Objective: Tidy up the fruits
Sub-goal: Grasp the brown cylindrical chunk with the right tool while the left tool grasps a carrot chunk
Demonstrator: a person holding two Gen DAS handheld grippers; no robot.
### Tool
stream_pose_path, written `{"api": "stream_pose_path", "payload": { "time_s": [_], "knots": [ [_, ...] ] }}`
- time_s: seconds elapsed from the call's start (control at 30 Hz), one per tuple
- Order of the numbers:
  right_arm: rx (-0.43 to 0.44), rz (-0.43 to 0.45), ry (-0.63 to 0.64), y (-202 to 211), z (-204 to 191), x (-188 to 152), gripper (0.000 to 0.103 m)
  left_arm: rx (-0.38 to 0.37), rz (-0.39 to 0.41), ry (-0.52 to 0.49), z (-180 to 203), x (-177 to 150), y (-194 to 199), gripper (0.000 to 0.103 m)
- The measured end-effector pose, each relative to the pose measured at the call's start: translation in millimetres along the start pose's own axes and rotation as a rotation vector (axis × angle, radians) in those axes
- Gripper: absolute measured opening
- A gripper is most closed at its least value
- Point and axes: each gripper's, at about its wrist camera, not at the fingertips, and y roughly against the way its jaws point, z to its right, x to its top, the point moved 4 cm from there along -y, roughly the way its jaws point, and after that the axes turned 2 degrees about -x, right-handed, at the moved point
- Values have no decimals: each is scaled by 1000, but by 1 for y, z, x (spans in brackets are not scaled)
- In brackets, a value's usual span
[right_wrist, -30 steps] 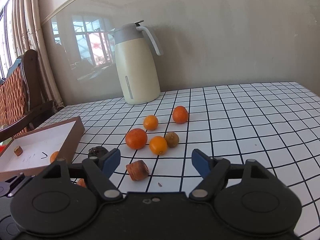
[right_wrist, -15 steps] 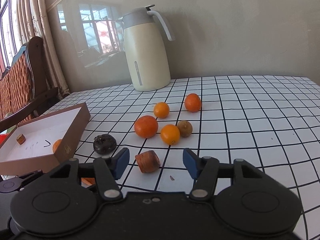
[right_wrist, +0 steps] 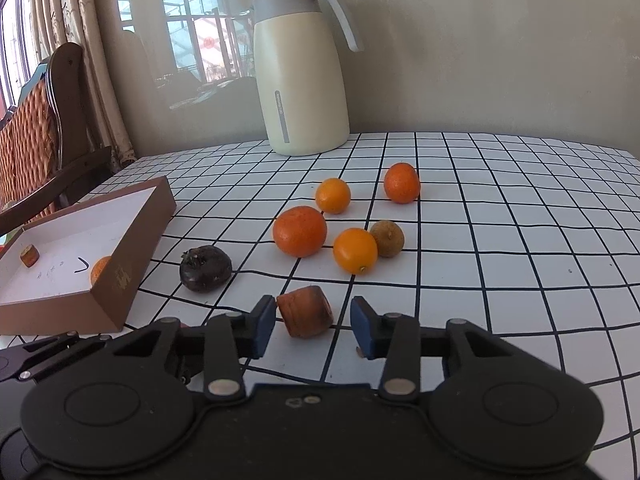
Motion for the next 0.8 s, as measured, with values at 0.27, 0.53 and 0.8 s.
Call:
{"api": "stream_pose_path", "payload": {
  "time_s": [0.27,0.53,0.8],
  "knots": [
    [-7,-7,9,-6,-5,1,24,10,9,0,1,-1,-1,34],
    [-8,-11,-9,-7,-2,0,23,15,11,6,0,-2,1,33],
    [-18,-9,-9,-7,-3,1,22,9,11,9,-2,-2,2,30]
  ]
}}
